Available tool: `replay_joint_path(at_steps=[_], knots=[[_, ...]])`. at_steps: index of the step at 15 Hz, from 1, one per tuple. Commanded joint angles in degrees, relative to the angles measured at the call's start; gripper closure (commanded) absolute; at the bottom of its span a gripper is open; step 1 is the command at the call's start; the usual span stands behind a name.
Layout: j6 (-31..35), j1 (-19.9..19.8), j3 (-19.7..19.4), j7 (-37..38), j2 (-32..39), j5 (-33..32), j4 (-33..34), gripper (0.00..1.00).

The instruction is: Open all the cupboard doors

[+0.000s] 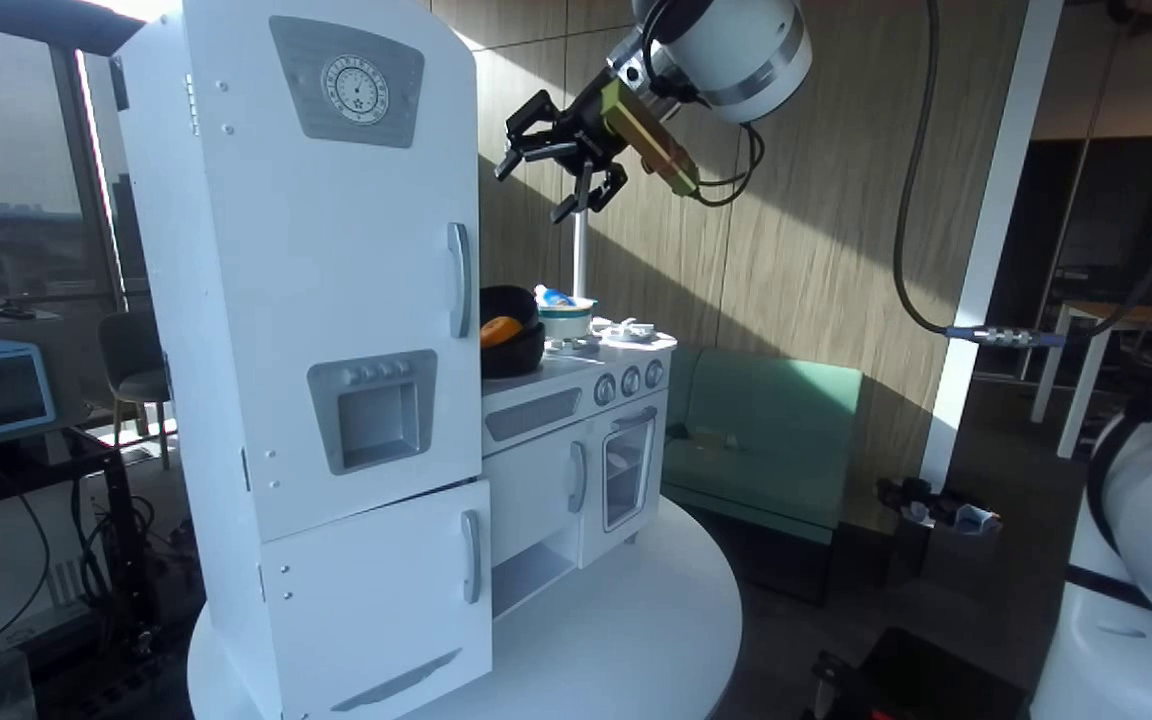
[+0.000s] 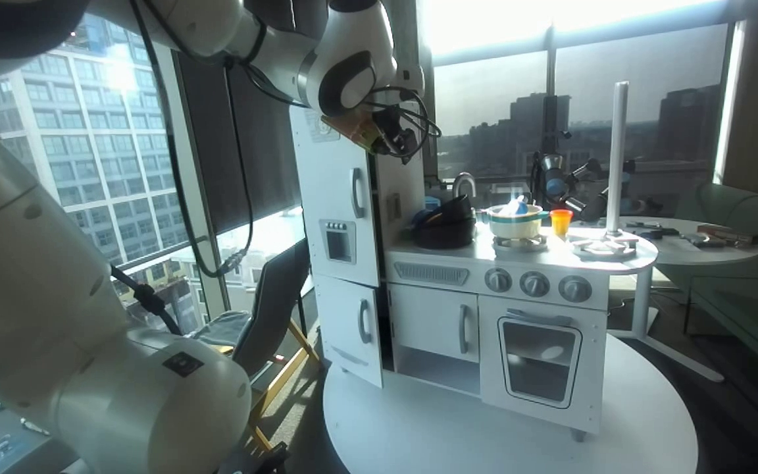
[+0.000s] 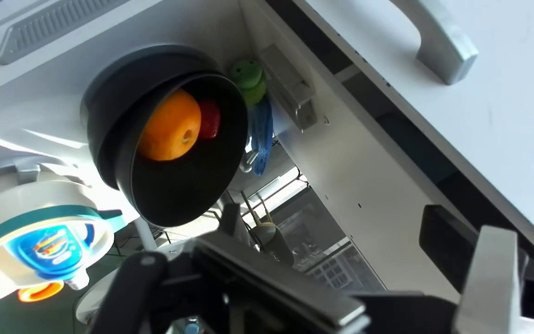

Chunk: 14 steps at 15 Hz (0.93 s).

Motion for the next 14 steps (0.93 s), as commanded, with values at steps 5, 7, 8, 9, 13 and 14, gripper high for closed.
replay_joint_path(at_steps=[5,7,8,9,13,14], knots=[[2.5,2.9,-0.1,-9.9,-1.1,5.1,-2.8,0.00],[3.8,3.7,-0.1,-12.0,-0.2,5.2,-2.3,0.00],[3.8,4.2,-0.2,-12.6,0.1,5.3,-2.0,0.00],[4.1,4.7,-0.4,-13.5,0.4,5.7,-1.8,0.00],[4.4,6.0,-1.1,-17.1,0.0,6.8,-1.8,0.00],[3.7,4.8,-0.5,-16.2,0.2,5.1,-1.7,0.00]])
